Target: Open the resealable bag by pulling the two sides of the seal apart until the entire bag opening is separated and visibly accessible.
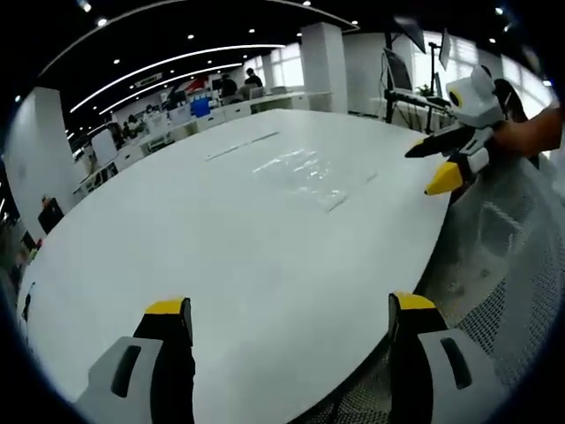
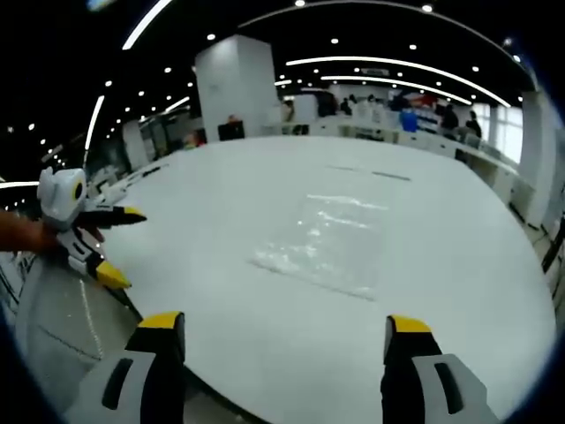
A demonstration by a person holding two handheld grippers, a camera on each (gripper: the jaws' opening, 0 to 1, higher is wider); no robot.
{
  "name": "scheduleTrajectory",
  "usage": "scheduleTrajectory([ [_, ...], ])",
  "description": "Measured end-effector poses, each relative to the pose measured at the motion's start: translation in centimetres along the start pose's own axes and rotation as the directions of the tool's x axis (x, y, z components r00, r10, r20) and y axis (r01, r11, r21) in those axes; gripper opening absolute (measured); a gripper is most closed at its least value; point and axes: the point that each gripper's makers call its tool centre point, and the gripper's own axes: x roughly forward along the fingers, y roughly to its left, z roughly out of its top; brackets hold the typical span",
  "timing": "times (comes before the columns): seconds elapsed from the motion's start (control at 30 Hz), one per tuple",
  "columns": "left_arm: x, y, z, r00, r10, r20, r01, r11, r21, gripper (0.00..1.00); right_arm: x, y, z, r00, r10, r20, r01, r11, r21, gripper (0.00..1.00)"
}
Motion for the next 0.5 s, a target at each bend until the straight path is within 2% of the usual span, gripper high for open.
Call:
scheduleTrajectory([
  [0.5,-0.01,-0.06,0.01,1.0,0.001,-0.005,-0.001,1.0,0.01,0.9,0.02,0.21,-0.05,1.0,0.015,-0.004,-0.015,1.0,-0.001,0.92],
])
